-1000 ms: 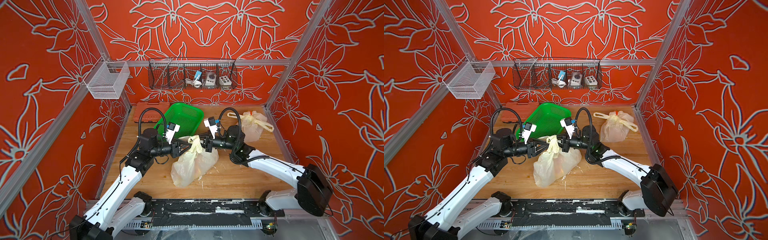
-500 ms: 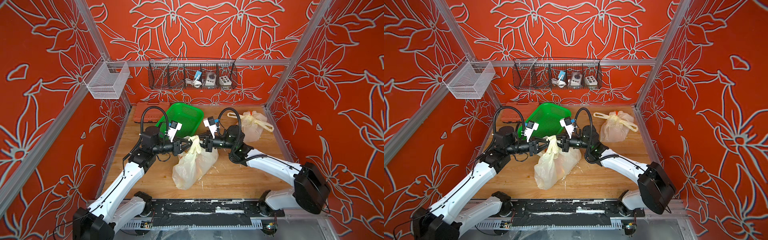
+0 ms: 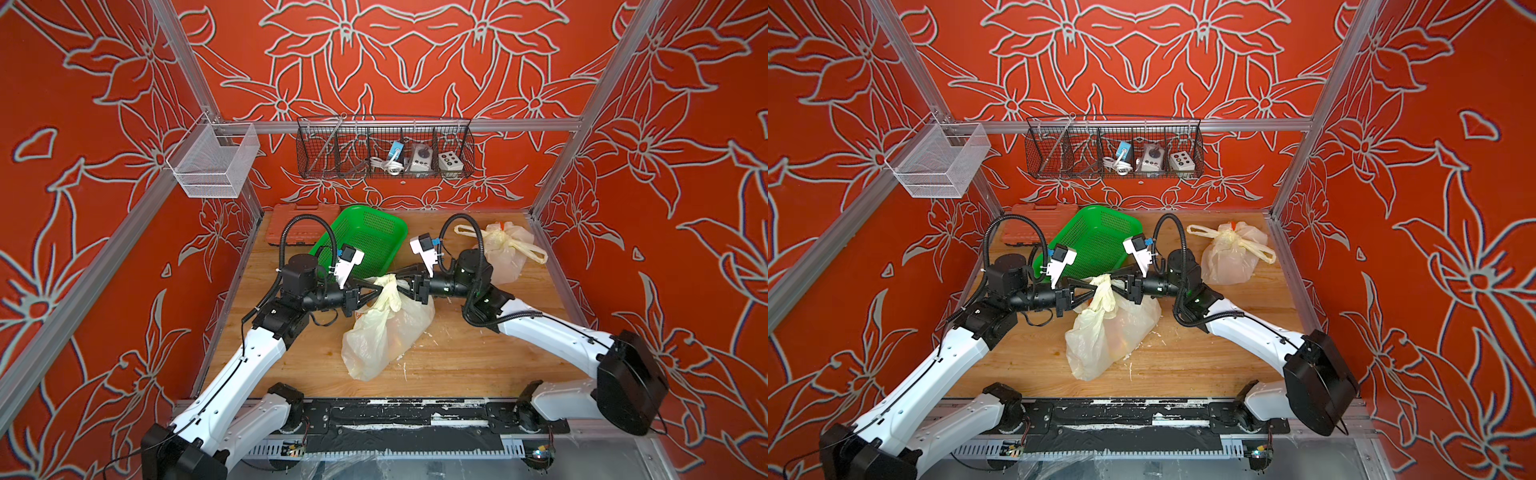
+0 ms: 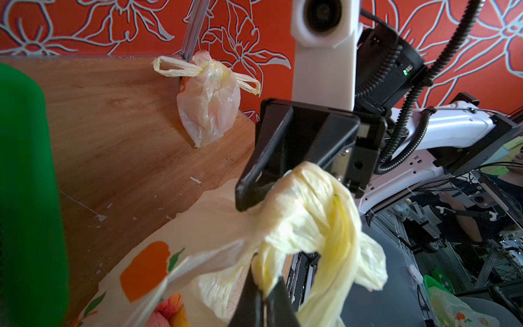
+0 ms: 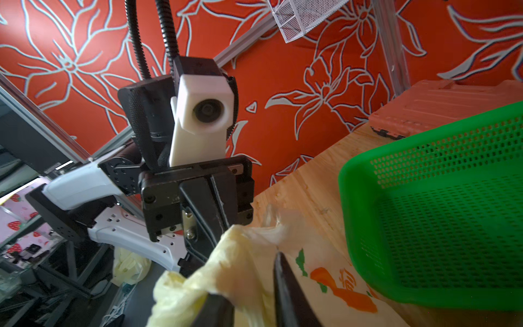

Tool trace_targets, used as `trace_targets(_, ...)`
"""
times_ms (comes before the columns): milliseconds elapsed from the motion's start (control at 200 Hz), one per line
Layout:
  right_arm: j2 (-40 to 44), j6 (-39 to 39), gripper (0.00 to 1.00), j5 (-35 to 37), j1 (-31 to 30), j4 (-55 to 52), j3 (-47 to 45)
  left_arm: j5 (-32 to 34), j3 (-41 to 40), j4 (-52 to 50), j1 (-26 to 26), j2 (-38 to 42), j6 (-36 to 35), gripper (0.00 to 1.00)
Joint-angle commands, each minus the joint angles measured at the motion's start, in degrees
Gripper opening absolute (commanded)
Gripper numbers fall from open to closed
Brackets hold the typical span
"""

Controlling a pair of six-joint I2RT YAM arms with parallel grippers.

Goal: Place the peach into a plastic bag & tie a knot
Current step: Tie the plastic bag at the center of the board.

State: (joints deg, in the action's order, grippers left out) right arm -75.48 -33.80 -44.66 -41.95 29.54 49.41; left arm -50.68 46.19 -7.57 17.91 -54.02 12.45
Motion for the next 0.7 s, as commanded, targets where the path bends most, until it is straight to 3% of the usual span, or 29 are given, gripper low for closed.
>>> trace_targets(0,4.3,4.1,0.36,4.3,0.8,-9.2,-1.0,0.0,2.1,-0.8,-0.7,0.2,-2.0,0.00)
trace_targets(205,12.8,4.7,0.40,16.9,0.8,-40.8,5.8,1.2,2.6,-2.9,-1.0,-0.2,-3.5,0.00)
trace_targets(315,13.0,0.4,0.41,17.9,-1.8,-55.5,13.1,0.9,3.1,-3.2,-1.1,-0.9,-4.0,0.00)
trace_targets(435,12.7,-5.2,0.55,18.4,-6.2,-57.6,16.4,0.6,3.4,-3.0,-1.1,-1.3,-4.2,0.00)
trace_targets(525,10.1,-5.2,0.68,19.7,-8.8,-60.1,20.1,-0.2,3.4,-2.5,-1.1,-1.4,-4.0,0.00)
trace_targets(696,6.2,-4.2,0.70,19.6,-10.7,-60.9,22.9,-1.4,3.3,-1.6,-1.1,-2.1,-3.7,0.00)
